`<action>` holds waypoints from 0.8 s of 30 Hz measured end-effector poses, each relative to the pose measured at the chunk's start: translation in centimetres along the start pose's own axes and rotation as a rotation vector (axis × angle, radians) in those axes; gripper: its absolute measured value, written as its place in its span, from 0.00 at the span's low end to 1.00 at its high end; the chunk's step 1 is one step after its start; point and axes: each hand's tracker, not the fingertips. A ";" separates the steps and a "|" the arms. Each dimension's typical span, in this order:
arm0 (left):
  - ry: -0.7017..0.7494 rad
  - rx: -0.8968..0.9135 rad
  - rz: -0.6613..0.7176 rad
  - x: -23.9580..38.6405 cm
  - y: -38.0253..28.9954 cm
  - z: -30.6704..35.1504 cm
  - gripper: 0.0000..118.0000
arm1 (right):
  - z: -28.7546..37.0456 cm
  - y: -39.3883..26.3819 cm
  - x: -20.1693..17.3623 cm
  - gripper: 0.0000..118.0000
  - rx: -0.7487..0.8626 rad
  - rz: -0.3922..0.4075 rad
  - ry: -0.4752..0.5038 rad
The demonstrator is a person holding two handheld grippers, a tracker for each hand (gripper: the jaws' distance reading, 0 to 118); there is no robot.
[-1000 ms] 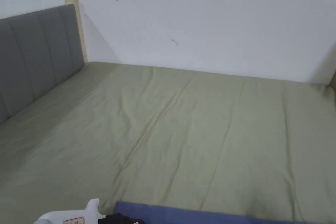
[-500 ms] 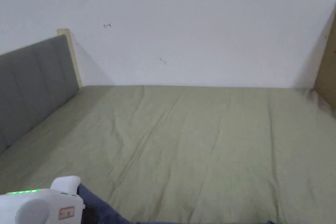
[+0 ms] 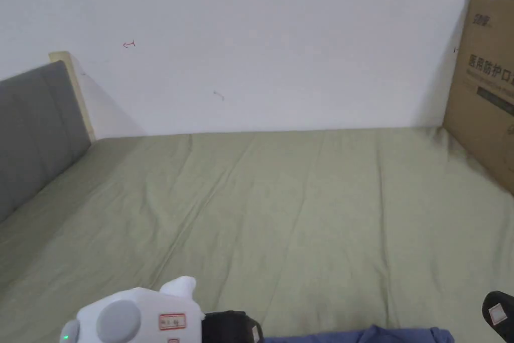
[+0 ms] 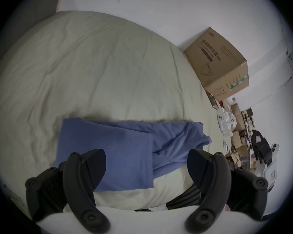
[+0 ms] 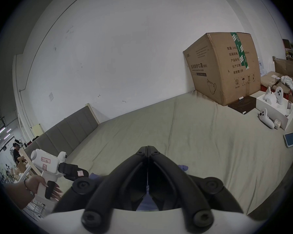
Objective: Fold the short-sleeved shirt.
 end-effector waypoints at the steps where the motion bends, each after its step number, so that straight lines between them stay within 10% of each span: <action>1: -0.008 0.001 0.014 -0.4 0.1 0.7 0.86 | -0.1 -0.1 0.1 0.00 -0.003 0.001 0.002; 2: -0.021 -0.003 0.020 -1.0 0.0 1.2 0.81 | -0.3 -0.2 0.1 0.00 -0.008 0.000 0.005; 5: -0.024 0.005 -0.010 -0.9 -0.2 1.0 0.02 | -0.7 -0.5 0.3 0.00 -0.022 -0.012 0.017; 17: -0.004 -0.260 -0.114 3.0 -4.4 -13.7 0.00 | -0.7 -0.5 1.4 0.00 -0.042 -0.010 0.001; 24: -0.145 -0.143 -0.118 3.4 -3.4 -7.1 0.01 | -0.7 -0.4 1.4 0.00 -0.042 -0.025 0.012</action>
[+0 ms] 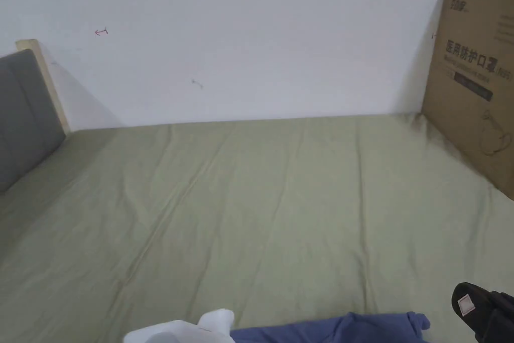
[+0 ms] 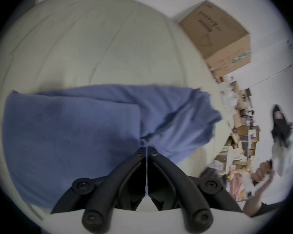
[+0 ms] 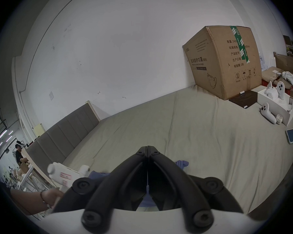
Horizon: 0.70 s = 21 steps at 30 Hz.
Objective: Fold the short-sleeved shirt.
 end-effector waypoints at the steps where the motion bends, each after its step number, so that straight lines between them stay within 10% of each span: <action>1: -0.025 0.045 0.000 -0.3 -0.2 2.0 0.00 | 0.0 0.0 -0.2 0.00 -0.001 0.005 0.003; 8: -0.220 0.210 0.206 -7.4 -1.4 13.7 0.11 | 0.1 0.0 -2.2 0.00 -0.015 0.040 0.034; 12: -0.224 0.272 0.324 -13.4 -2.7 14.7 1.00 | -0.7 -0.2 -2.8 0.00 -0.037 0.063 0.041; 21: -0.325 0.140 0.489 -19.8 -3.8 6.3 1.00 | -2.4 -0.9 -3.7 0.00 -0.084 0.054 0.035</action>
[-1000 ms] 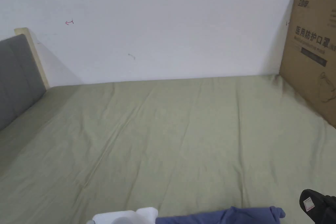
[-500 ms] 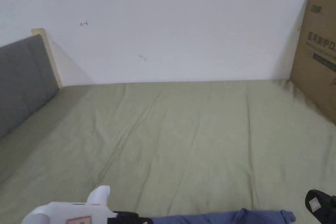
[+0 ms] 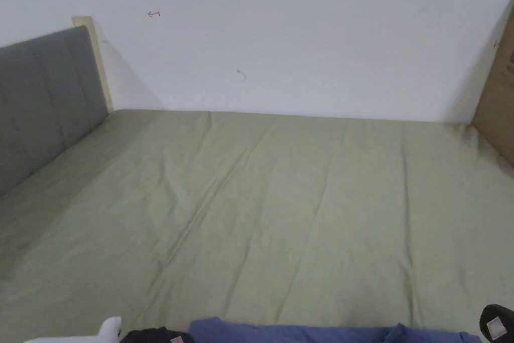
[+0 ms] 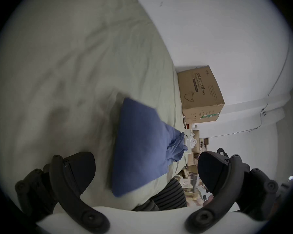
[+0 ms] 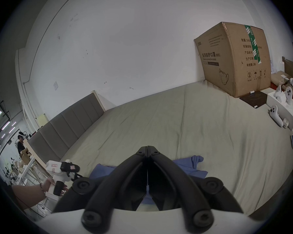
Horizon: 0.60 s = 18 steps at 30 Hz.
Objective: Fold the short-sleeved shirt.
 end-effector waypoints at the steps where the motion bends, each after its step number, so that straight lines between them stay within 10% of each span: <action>1: -0.025 -0.023 0.035 -0.4 -0.3 -1.3 1.00 | -0.1 0.0 -0.1 0.00 -0.002 0.005 -0.004; 9: -0.390 -0.065 0.059 -1.9 0.9 -7.0 0.95 | -1.3 -0.4 -0.2 0.00 -0.027 0.012 -0.023; 10: -0.347 -0.050 0.053 -2.6 1.0 -7.1 0.80 | -1.4 -0.5 -0.2 0.00 -0.033 0.011 -0.025; 12: -0.038 -0.023 -0.004 -4.4 1.1 -7.6 0.11 | -1.5 -0.8 -0.1 0.00 -0.042 0.008 -0.026; 14: -0.183 0.000 -0.051 -2.2 0.5 -6.9 0.11 | -1.4 -0.9 -0.2 0.00 -0.049 0.006 -0.025; 18: 0.147 0.047 -0.213 2.8 -0.9 -2.5 0.11 | -1.1 -0.7 0.0 0.00 -0.052 0.002 -0.022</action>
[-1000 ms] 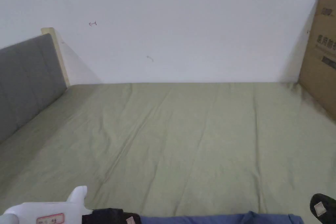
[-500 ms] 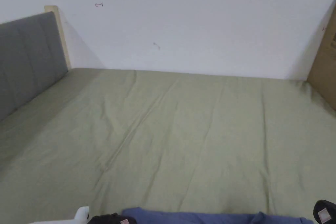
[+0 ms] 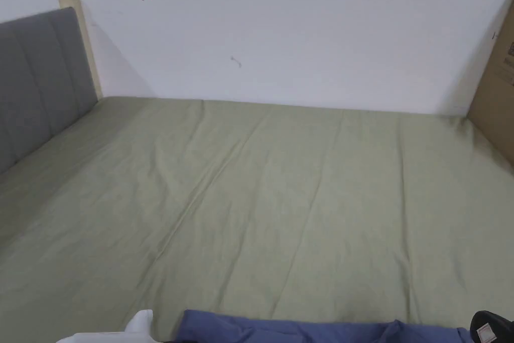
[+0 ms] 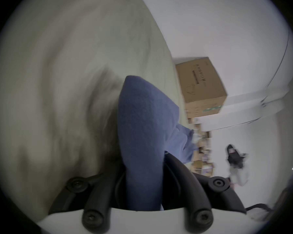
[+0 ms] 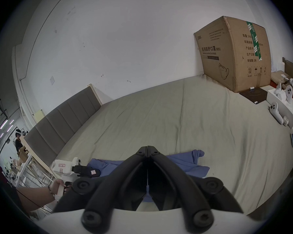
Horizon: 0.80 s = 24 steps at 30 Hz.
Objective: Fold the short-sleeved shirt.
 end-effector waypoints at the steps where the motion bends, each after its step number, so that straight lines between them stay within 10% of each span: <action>1: 0.066 0.016 -0.058 1.5 -0.1 1.2 0.11 | 0.2 0.2 0.1 0.00 0.006 -0.005 0.004; 9: 0.727 0.260 -0.362 11.4 1.5 10.2 0.12 | 2.4 1.0 0.7 0.00 0.065 -0.042 0.044; 20: 0.299 0.028 -0.268 21.0 0.7 -3.4 0.17 | 4.5 1.1 2.6 0.00 0.084 -0.095 0.066; 24: 0.129 -0.015 -0.315 23.3 -0.9 -6.5 0.92 | 4.9 1.1 3.5 0.00 0.087 -0.105 0.054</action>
